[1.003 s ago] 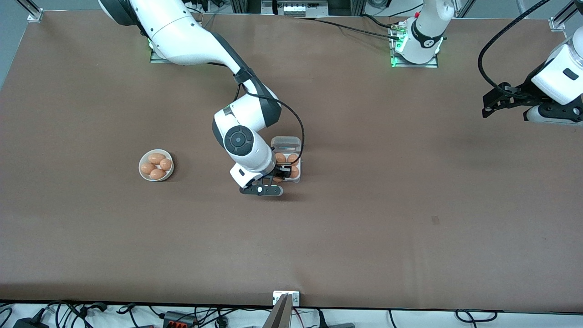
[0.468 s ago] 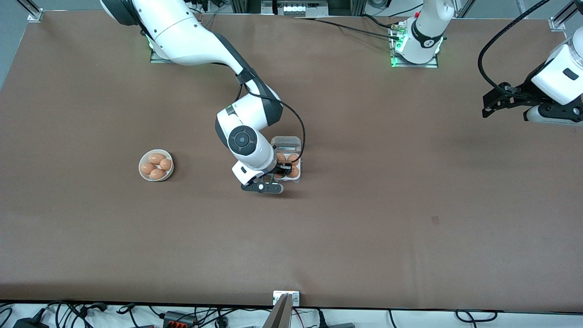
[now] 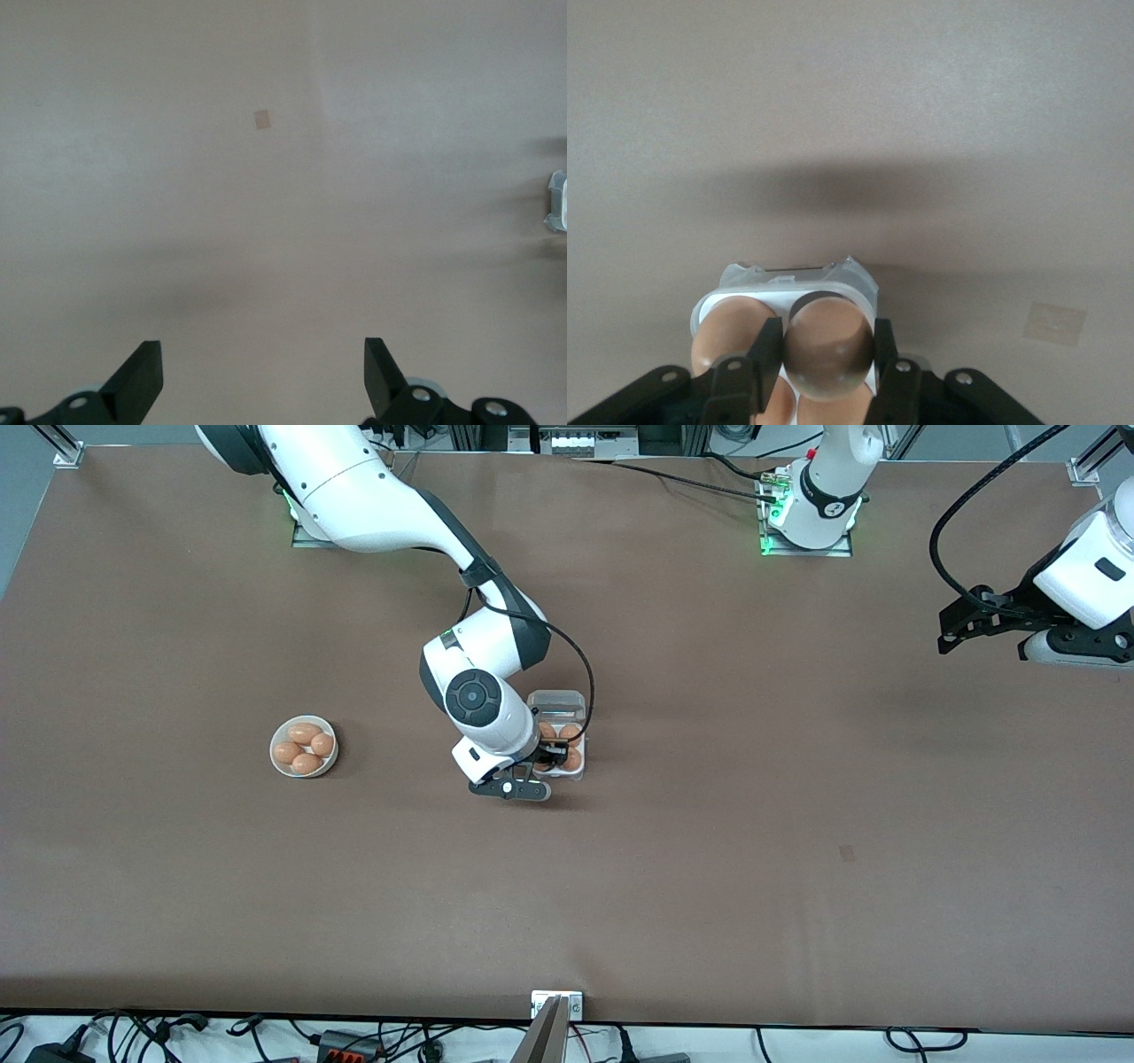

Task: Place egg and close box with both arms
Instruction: 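Lower the egg into the empty slot and open the right gripper, then withdraw the right gripper while the left gripper reaches toward the carton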

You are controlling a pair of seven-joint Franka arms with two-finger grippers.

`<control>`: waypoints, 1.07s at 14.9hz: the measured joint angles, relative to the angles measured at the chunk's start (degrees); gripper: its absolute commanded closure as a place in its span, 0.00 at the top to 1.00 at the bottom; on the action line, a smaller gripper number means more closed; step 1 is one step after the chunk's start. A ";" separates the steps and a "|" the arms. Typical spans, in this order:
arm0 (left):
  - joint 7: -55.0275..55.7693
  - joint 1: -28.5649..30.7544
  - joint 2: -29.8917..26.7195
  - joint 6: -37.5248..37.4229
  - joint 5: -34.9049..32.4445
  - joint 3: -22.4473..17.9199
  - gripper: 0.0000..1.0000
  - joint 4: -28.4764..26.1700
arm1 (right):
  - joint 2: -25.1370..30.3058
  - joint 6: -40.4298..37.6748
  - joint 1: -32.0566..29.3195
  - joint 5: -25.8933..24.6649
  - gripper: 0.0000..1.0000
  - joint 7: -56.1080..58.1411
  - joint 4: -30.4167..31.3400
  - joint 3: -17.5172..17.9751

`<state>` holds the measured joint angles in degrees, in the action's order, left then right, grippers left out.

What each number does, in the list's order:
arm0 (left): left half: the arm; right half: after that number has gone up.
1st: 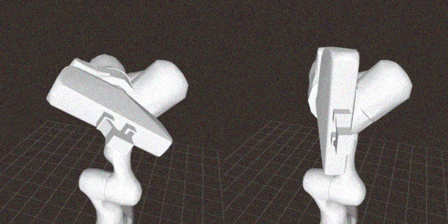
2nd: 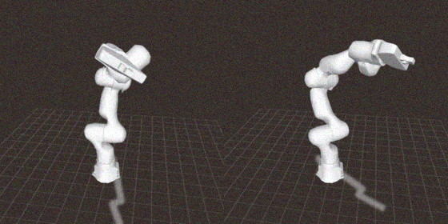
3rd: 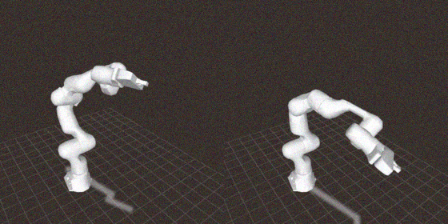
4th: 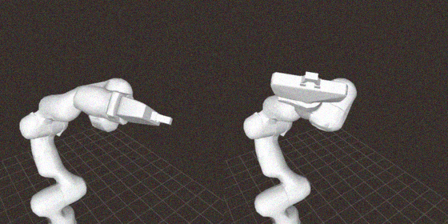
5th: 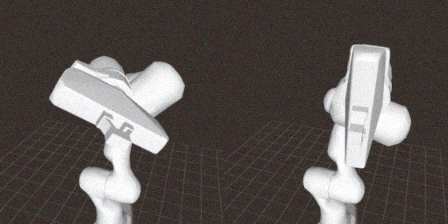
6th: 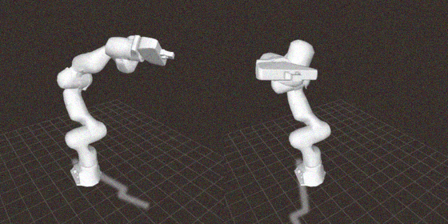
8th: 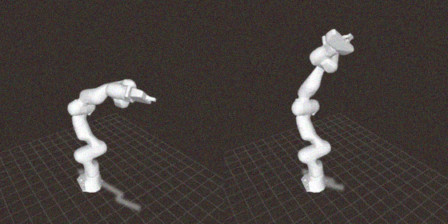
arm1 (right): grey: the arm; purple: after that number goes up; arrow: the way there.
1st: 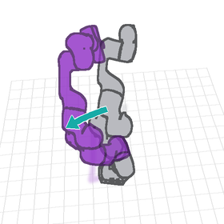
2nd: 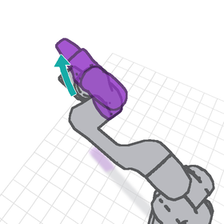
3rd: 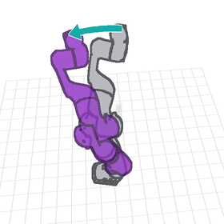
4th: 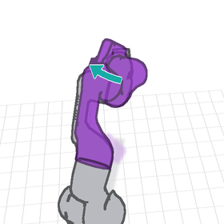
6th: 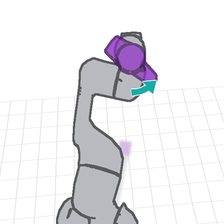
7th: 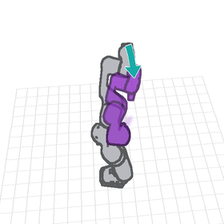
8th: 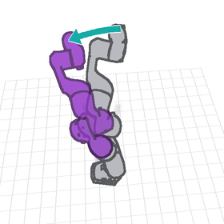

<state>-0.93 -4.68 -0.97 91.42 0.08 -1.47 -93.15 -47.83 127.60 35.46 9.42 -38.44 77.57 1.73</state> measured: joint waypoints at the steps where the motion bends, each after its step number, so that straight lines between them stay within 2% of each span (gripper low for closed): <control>1: 0.00 -0.08 0.00 -0.88 0.00 0.02 1.00 0.00 | 0.00 0.00 0.00 0.00 0.65 -0.39 0.00 -0.02; 8: 0.00 -0.17 0.01 -4.60 0.00 0.07 1.00 0.00 | 0.02 0.01 -0.08 0.00 0.65 -0.57 -0.02 -0.32; 16: -0.03 -0.12 1.08 -5.05 0.00 0.07 1.00 0.05 | 2.68 -5.63 -4.35 -0.17 0.74 -0.36 -0.57 -1.12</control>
<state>-0.96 -4.80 0.11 86.37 0.08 -1.41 -93.10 -45.15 121.97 31.11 9.25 -38.79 77.00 0.61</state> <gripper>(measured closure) 0.000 0.282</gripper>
